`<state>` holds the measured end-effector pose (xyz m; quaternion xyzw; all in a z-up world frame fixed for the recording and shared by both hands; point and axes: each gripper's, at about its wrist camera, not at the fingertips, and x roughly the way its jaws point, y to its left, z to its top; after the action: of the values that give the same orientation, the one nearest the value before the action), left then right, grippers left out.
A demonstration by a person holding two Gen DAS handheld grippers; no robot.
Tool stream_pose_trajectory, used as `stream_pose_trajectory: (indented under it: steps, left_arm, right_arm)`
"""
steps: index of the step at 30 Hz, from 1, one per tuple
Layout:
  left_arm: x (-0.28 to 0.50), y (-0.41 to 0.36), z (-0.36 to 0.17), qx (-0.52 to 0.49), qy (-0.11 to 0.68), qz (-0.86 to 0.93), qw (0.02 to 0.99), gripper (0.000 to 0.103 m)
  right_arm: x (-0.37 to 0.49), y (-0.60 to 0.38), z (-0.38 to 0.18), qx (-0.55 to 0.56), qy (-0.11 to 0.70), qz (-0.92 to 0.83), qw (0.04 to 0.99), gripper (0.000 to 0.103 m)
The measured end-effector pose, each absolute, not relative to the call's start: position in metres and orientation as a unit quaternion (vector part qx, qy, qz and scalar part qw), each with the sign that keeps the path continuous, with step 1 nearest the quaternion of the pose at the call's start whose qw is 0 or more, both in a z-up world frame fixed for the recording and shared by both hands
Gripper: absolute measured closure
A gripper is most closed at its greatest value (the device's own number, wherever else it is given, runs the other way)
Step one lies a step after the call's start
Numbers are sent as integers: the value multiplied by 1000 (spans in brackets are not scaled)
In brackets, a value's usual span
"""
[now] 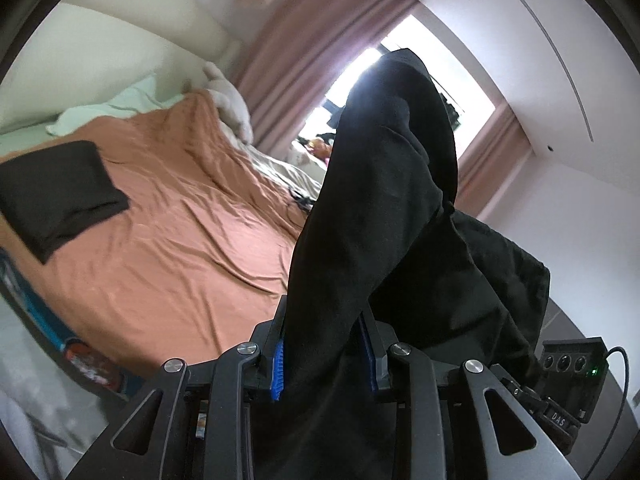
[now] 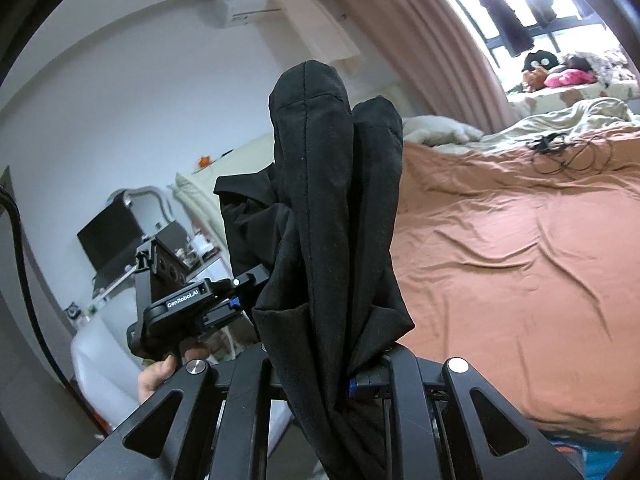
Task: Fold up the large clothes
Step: 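Lift the folded shirt with both grippers and carry it toward the bed's headboard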
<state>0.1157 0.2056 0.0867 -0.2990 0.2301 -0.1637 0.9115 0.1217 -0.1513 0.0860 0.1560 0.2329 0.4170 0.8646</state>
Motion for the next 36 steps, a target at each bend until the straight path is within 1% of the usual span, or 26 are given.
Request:
stream_pose_trajectory:
  steps: [8, 16, 20, 22, 25, 31, 36]
  left_arm:
    - [96, 263, 85, -305, 224, -129, 917, 73]
    - [100, 323, 82, -306, 212, -99, 923, 73]
    - [115, 344, 72, -316, 219, -91, 919, 73]
    - [119, 357, 68, -321, 215, -83, 919, 73]
    - [129, 383, 63, -346, 206, -89, 911, 73]
    - [162, 414, 76, -333, 205, -57, 919, 73]
    - [200, 453, 81, -344, 199, -52, 916, 73]
  right_arm:
    - [122, -94, 83, 133, 252, 450, 846, 88]
    - [128, -29, 83, 83, 269, 480, 830, 88]
    - [134, -2, 80, 64, 271, 486, 828, 88]
    - [144, 16, 85, 50, 282, 481, 829, 88]
    - [152, 34, 90, 35, 275, 493, 825, 88]
    - [194, 61, 97, 42, 291, 518, 803, 88]
    - [237, 94, 107, 46, 295, 538, 788, 88]
